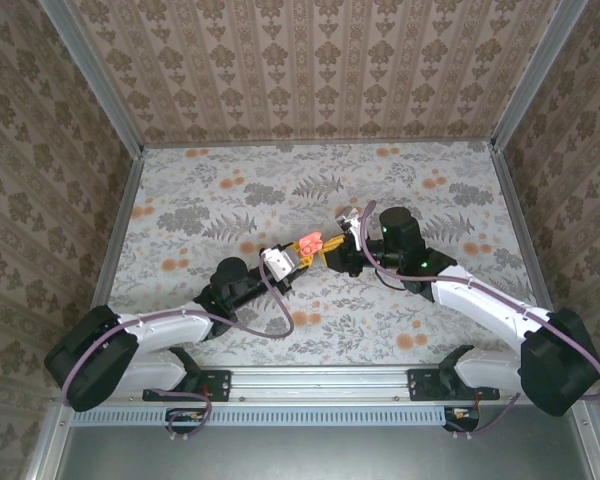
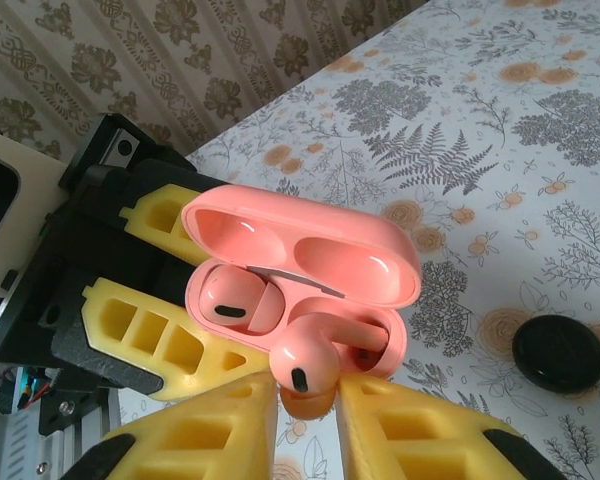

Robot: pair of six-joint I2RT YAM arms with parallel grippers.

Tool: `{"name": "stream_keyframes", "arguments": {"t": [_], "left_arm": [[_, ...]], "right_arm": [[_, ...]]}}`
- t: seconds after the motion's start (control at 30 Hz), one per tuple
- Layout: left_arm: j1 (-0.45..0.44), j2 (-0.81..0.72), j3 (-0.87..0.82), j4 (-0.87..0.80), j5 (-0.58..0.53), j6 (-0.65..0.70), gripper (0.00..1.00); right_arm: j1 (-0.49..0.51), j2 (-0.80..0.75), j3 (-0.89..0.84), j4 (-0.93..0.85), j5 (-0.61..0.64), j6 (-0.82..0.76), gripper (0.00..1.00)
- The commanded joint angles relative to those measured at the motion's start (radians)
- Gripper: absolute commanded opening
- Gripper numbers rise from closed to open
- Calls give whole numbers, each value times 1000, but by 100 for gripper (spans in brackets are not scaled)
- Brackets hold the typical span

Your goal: Insert wireless bluetooth earbuds into charging case

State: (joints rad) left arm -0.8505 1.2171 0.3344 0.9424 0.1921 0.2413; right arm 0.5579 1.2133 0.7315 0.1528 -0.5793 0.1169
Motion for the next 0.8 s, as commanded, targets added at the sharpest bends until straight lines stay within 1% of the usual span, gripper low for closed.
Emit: {"name": "stream_keyframes", "arguments": {"t": [0.0, 0.2, 0.47, 0.6, 0.77], "left_arm": [[-21, -13, 11, -1, 43, 24, 16], [-18, -21, -1, 15, 53, 9, 16], [-1, -10, -14, 60, 97, -62, 16], [12, 16, -22, 77, 62, -85, 16], [37, 9, -32, 63, 6, -123, 16]], "right_arm": [[8, 3, 46, 26, 14, 18, 27], [8, -8, 40, 13, 41, 16, 30], [7, -9, 47, 5, 42, 23, 33], [1, -19, 50, -22, 60, 15, 34], [-22, -17, 105, -182, 90, 31, 36]]}}
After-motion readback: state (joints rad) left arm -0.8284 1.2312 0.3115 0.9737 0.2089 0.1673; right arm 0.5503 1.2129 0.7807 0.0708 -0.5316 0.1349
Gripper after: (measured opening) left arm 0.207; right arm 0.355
